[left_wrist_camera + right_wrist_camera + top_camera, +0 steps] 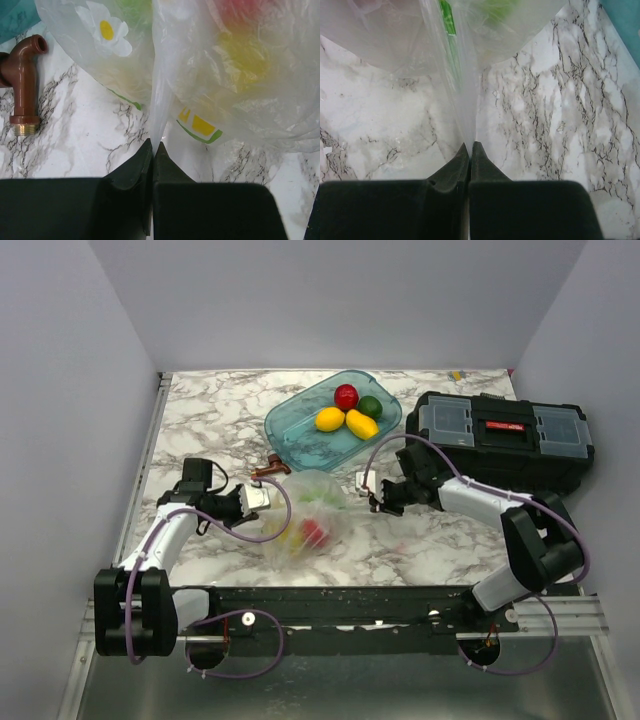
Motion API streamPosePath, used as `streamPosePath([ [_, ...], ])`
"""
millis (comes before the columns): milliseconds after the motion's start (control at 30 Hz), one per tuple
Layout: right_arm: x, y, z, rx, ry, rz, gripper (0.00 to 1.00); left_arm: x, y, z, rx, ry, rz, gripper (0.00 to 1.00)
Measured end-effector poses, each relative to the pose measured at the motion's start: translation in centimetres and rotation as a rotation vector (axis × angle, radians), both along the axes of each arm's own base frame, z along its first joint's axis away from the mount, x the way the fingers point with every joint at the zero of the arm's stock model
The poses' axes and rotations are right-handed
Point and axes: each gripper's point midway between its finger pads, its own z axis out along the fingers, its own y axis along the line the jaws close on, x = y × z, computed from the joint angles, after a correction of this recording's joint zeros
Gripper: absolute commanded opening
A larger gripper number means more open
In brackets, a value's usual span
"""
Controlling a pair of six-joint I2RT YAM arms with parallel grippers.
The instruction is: Place the fake fruits into the plastic bag and tie a complex knot
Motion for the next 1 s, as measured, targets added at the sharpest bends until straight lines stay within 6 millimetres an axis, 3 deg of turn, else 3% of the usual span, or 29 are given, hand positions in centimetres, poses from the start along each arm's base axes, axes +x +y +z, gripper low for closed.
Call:
streamPosePath([
  [133, -0.3, 0.0, 0.6, 0.017, 0.002, -0.002, 0.01, -0.2, -0.1, 0.4, -0.012, 0.021, 0.016, 0.00],
  [333, 0.3, -0.1, 2.7, 0.046, 0.022, -0.043, 0.01, 0.1, -0.7, 3.2, -0.037, -0.016, 0.042, 0.00],
  [733, 0.1, -0.5, 5.3, 0.047, 0.056, -0.066, 0.04, -0.3, -1.1, 4.8, -0.064, -0.007, 0.079, 0.00],
  [833, -0.4, -0.5, 5.9, 0.052, 0.071, -0.060, 0.16, -0.4, -1.0, 4.8, -0.055, -0.010, 0.085, 0.01],
  [933, -0.6, -0.5, 6.2, 0.054, 0.092, -0.066, 0.46, -0.6, -0.7, 4.8, -0.040, -0.004, 0.098, 0.24],
  [1000, -0.6, -0.9, 6.4, 0.051, 0.117, -0.093, 0.59, -0.9, -0.5, 5.0, -0.021, 0.014, 0.119, 0.40],
])
